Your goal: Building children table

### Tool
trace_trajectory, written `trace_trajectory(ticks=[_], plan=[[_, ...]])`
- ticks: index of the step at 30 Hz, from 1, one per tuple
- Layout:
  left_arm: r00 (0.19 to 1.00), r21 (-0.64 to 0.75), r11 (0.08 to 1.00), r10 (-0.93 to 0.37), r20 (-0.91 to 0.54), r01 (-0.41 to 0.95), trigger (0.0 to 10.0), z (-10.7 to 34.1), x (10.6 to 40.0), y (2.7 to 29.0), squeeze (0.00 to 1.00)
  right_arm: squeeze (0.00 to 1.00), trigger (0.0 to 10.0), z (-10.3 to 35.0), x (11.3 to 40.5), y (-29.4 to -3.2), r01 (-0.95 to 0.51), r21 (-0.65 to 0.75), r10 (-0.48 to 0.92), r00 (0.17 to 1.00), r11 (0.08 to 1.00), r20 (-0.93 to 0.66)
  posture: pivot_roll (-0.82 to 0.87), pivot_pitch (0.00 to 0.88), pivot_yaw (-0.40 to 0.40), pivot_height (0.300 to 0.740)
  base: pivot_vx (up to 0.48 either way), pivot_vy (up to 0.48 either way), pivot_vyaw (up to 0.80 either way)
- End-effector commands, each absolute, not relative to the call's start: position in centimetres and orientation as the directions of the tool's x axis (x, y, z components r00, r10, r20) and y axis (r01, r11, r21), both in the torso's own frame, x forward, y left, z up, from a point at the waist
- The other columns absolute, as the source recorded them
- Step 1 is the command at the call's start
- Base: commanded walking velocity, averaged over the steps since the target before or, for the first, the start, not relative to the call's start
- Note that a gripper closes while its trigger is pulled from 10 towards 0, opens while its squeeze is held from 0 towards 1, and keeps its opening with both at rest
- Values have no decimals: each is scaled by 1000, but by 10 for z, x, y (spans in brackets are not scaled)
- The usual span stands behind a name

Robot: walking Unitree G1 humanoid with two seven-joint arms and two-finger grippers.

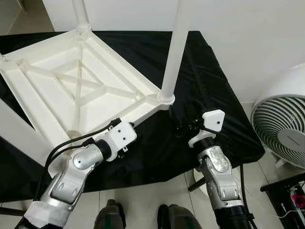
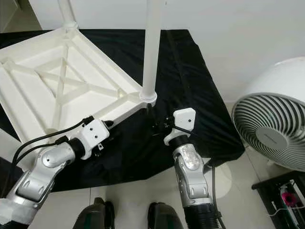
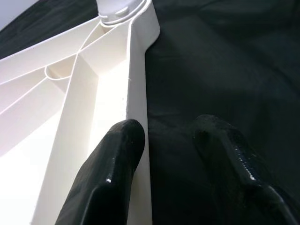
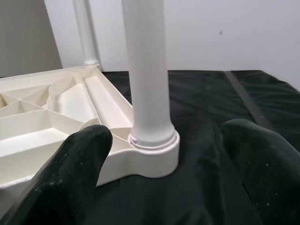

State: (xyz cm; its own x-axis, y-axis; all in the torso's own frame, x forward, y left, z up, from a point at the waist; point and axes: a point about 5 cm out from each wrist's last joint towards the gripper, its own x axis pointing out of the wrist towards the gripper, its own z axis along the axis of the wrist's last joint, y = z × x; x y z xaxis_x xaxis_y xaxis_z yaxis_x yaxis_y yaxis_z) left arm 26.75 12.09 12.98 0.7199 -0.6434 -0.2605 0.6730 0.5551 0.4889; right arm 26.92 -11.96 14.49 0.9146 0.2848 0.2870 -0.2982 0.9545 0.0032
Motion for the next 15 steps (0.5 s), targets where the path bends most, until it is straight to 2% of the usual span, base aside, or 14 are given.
trace_trajectory(ticks=[1,11,15], plan=[[857,526,682,-458,-234,508,10000,122,283,140,0,0,10000,145,269,-119,-292,14,277,919,956,282,16,115,-12,740,0,0,0],[857,488,715,-486,-171,502,10000,130,292,129,0,0,10000,146,266,-115,-305,21,288,917,952,275,11,112,-7,740,0,0,0],[801,399,715,-592,-91,574,10000,144,277,125,0,0,10000,141,262,-114,-321,26,304,918,947,254,19,113,-9,740,0,0,0]])
